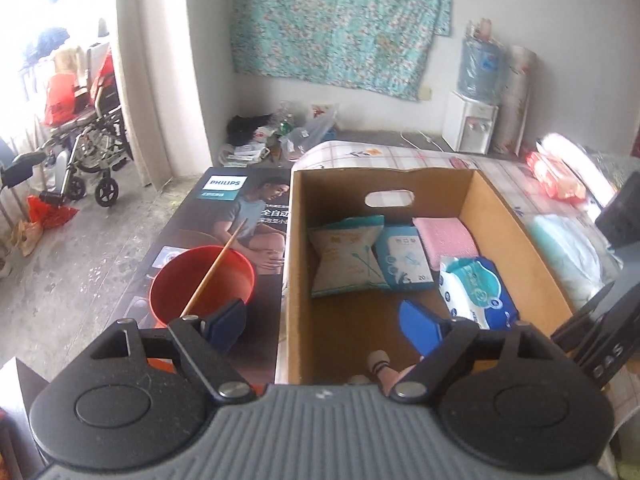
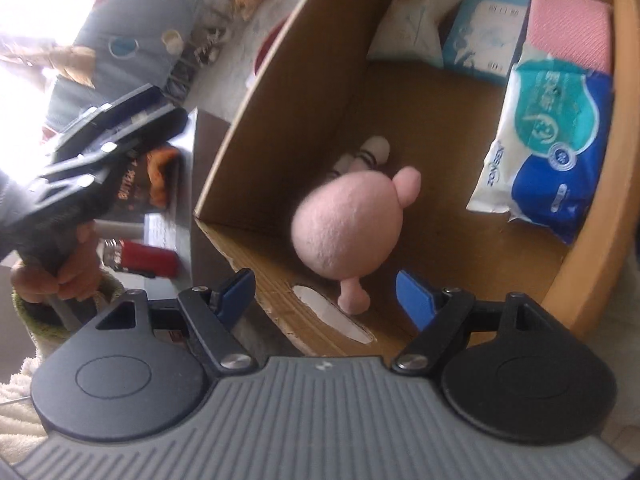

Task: Organize soft objects
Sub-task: 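Push the plush toy down into the box with the right gripper, then open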

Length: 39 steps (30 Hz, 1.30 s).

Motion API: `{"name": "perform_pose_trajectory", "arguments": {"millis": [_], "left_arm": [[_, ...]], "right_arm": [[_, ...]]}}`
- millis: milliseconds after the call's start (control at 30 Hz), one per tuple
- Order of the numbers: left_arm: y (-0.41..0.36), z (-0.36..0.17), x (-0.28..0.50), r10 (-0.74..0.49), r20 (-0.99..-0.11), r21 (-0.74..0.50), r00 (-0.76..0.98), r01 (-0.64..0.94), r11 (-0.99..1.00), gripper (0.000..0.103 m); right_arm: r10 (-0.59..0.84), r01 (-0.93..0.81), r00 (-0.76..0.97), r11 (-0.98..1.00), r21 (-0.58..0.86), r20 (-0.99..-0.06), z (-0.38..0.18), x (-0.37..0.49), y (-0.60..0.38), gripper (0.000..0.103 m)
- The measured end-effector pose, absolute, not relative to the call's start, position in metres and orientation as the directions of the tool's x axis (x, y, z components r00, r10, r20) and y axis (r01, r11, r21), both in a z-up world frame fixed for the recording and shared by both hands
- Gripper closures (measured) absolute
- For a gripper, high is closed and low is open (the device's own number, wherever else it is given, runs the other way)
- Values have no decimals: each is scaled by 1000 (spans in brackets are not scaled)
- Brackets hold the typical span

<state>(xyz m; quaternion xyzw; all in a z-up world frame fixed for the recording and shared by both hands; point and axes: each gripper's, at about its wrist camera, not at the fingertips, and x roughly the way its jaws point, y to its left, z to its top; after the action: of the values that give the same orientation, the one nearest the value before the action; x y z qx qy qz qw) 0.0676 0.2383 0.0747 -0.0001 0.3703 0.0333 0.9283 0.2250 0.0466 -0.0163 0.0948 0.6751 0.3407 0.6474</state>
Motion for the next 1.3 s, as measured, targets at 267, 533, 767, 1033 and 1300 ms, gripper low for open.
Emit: {"name": "perform_pose_trajectory", "arguments": {"millis": [267,533,767,1033,1300], "left_arm": [[259,60,66,70,-674,-37,736,-128,991,17],[269,55,63,69,-674,-54,736,-143,988,17],[272,55,63,63,-657,-76,751,-149,986,17],[272,54,64,63,-658,-75,751,-149,986,17],[273,53,67,59,-669,-69,741,-140,988,17]], "right_arm": [[484,-259,-335,778,573,-809,-79,238,78,36],[574,-185,-342,735,652,-744,-80,235,72,89],[732,-106,-191,647,755,-654,-43,241,47,93],[890,193,-87,456,869,-448,-38,233,18,93],[891,354,-16,429,831,-453,-67,233,11,92]]}}
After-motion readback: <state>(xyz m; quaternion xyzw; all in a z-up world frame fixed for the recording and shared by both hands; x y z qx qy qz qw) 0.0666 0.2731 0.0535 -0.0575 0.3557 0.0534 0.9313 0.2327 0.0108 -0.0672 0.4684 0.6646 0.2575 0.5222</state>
